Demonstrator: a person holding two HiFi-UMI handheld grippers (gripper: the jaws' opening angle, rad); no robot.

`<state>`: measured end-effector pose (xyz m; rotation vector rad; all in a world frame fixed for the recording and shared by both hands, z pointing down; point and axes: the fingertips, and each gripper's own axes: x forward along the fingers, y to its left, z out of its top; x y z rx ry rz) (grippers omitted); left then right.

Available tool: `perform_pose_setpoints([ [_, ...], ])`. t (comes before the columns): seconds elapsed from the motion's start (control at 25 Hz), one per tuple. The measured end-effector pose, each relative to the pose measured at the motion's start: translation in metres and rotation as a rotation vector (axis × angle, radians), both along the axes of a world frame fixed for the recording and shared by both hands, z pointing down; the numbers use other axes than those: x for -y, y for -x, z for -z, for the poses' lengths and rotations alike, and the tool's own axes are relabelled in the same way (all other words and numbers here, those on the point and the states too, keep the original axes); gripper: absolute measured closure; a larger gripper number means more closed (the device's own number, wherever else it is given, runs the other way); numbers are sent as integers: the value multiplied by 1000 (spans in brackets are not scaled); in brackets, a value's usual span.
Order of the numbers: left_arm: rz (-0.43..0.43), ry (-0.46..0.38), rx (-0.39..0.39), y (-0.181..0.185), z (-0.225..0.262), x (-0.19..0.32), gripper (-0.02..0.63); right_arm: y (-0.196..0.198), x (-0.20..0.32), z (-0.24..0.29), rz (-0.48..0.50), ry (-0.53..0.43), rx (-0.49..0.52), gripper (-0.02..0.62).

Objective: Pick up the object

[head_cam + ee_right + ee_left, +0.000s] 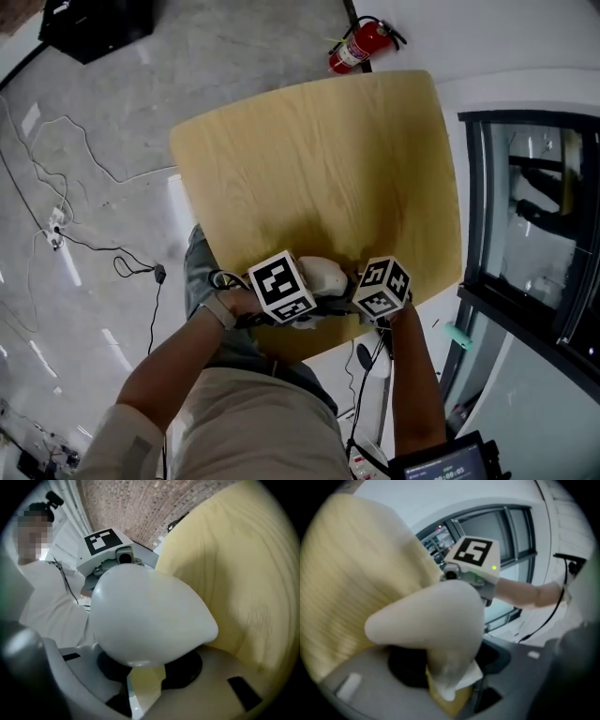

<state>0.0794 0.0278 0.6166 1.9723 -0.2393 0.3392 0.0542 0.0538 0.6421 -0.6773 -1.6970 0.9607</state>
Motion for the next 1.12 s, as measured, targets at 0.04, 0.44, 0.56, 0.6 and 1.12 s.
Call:
perform_pose_setpoints([
  [0.04, -19, -46, 18, 2, 0, -1, 330, 4, 1, 0, -19, -31, 16, 453],
  [0.44, -182, -341, 177, 35, 47, 5, 295, 51, 16, 50, -205, -280, 224, 453],
  [0.56, -231, -413, 246, 44, 78, 2, 291, 62, 18, 83, -247, -359, 283, 453],
  [0.6, -246, -442, 271, 47, 90, 4, 291, 66, 21, 95, -260, -391, 304, 453],
  [1.12, -489, -1013, 499, 33, 295, 59, 290, 54, 97, 313, -484, -978, 539, 453],
])
